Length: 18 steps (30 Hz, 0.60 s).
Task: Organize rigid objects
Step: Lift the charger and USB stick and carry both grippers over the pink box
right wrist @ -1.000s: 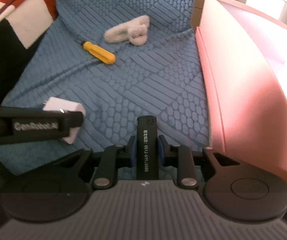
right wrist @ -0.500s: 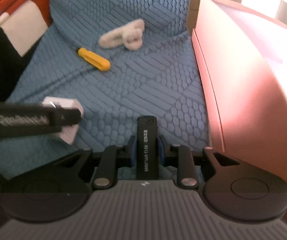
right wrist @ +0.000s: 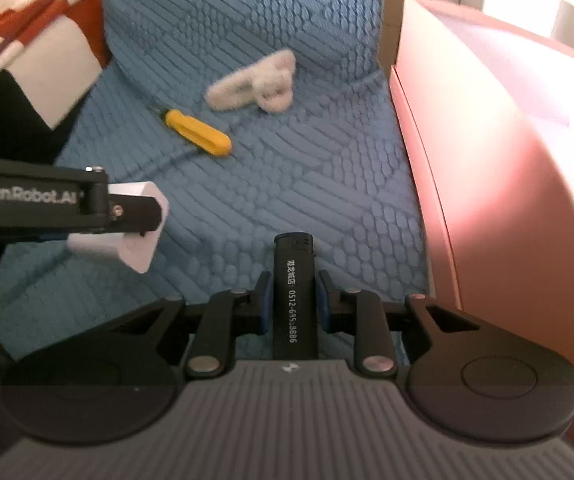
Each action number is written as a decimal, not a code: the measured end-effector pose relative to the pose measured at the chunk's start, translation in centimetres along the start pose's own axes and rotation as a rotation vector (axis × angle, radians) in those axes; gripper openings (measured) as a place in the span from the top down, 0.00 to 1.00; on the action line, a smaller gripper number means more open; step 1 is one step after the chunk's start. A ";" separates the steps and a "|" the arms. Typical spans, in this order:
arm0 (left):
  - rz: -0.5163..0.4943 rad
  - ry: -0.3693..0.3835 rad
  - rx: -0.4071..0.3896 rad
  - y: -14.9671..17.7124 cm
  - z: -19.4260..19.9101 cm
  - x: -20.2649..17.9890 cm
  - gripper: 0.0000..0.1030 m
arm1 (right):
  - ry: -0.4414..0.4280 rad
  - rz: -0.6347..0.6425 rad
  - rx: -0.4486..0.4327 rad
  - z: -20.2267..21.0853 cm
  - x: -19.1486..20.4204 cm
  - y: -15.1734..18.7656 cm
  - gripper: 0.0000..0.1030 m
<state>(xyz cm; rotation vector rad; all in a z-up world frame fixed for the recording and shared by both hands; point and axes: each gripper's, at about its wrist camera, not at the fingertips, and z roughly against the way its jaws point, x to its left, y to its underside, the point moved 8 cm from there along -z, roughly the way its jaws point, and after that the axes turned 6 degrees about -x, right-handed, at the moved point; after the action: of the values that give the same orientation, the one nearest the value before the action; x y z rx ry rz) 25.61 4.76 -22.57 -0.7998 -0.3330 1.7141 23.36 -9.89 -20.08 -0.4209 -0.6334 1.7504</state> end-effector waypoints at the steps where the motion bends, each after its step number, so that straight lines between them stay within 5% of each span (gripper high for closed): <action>1: 0.001 0.005 -0.004 -0.2 0.2 -0.1 0.43 | -0.001 0.000 -0.006 0.2 0.1 -0.2 0.75; 18: -0.090 0.071 -0.126 -2.3 7.5 -3.4 0.43 | -0.050 -0.038 -0.138 9.4 -1.0 -4.8 0.75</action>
<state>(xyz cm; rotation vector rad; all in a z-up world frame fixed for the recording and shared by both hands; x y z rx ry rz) 22.67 3.68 -14.59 -0.9215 -0.4257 1.5890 21.86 -11.83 -9.77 -0.4584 -0.7959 1.6908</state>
